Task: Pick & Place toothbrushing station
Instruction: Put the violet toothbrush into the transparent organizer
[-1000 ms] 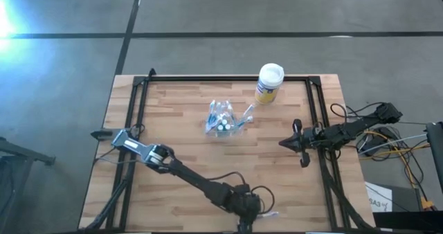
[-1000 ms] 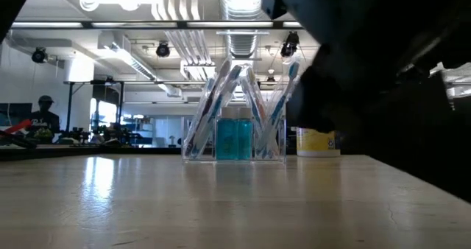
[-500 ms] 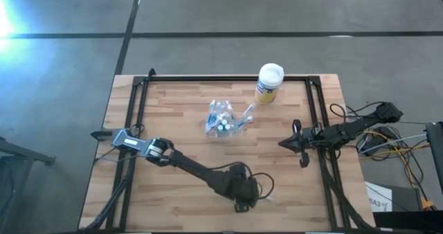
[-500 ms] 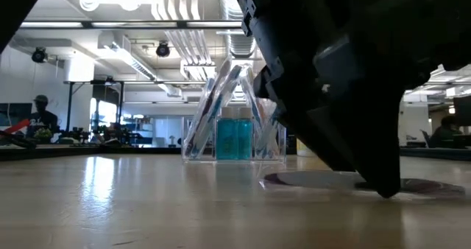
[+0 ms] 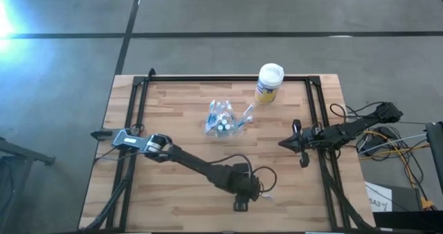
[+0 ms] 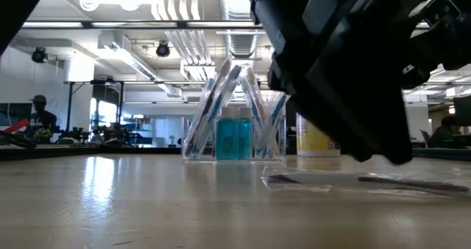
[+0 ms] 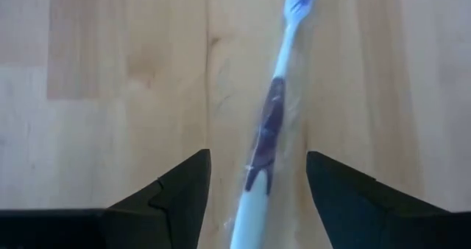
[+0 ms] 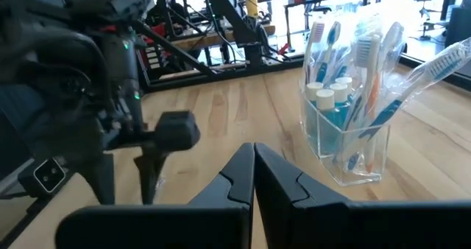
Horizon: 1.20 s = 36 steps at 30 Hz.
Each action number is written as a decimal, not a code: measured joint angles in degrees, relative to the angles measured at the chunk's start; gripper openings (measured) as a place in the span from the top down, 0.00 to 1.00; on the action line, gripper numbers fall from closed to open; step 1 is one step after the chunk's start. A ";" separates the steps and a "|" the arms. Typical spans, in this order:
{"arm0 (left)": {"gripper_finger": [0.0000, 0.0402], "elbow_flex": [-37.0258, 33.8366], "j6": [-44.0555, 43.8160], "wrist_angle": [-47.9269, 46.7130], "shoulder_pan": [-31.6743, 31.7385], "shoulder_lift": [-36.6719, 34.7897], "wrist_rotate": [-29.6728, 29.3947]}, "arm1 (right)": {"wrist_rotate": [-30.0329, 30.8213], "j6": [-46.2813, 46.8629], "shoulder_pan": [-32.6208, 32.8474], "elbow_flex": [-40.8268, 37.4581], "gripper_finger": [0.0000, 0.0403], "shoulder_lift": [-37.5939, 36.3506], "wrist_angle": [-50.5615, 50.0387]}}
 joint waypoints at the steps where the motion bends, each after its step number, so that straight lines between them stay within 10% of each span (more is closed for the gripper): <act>1: 0.43 -0.85 0.02 0.49 0.08 0.00 -0.02 | 0.00 0.00 0.00 0.02 0.98 0.00 0.02; 11: 0.45 -6.38 1.36 3.38 0.35 -0.35 0.72 | 0.00 -1.07 -0.02 0.01 0.98 0.00 0.05; 20: 0.94 -6.67 1.98 2.03 0.98 -0.96 0.90 | 0.00 -1.07 -0.02 0.02 0.98 0.00 0.20; 36: 0.95 -17.75 8.31 0.21 -2.14 -21.50 -14.38 | 0.00 -2.86 -0.02 0.02 0.98 0.07 1.34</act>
